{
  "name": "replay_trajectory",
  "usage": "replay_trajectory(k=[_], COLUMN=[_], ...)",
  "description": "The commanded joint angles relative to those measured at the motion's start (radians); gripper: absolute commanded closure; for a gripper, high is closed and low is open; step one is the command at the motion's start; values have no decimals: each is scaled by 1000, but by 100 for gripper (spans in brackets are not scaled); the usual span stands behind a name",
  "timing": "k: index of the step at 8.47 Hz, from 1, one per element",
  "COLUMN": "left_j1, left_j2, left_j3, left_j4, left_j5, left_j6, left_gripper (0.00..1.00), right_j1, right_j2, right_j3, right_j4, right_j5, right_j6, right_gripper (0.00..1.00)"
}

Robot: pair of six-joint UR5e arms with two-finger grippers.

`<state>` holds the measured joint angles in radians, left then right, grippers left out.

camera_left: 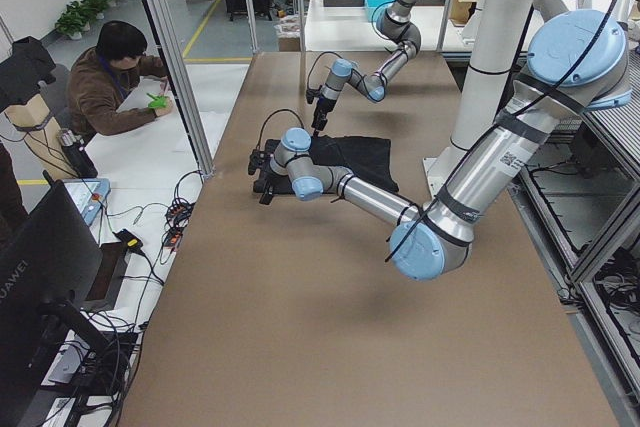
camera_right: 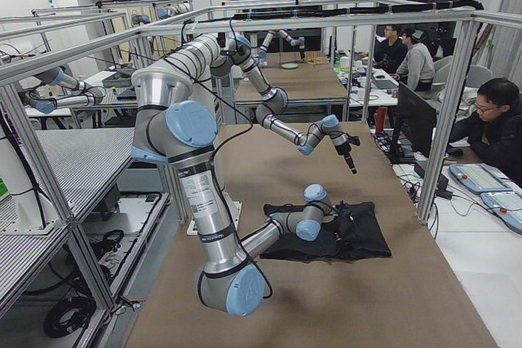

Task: Fold clothes

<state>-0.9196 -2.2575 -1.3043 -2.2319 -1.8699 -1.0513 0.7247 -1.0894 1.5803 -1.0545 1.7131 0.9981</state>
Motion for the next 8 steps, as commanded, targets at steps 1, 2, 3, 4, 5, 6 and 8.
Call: replay_trajectory(k=[1, 2, 3, 4, 5, 6, 8], left_j1=[-1, -2, -1, -1, -1, -1, -1], left_j2=[1, 3, 6, 6, 4, 4, 3], left_j3=[0, 0, 2, 0, 0, 0, 2], left_j4=[-8, -12, -12, -12, -12, -12, -12], left_j5=[0, 0, 0, 0, 0, 0, 0], left_j6=[4, 5, 5, 5, 5, 5, 5], left_gripper=[0, 0, 0, 0, 0, 0, 0], right_j1=[22, 25, 27, 33, 36, 38, 35], right_j2=[74, 109, 129, 146, 146, 146, 146], right_j3=[-80, -173, -236, -265, -273, -275, -299], right_j4=[51, 142, 187, 189, 189, 186, 186], right_j5=[-4, -12, -18, -18, -18, -18, -17], right_j6=[71, 105, 117, 120, 152, 189, 217], right_gripper=[6, 6, 6, 7, 9, 15, 45])
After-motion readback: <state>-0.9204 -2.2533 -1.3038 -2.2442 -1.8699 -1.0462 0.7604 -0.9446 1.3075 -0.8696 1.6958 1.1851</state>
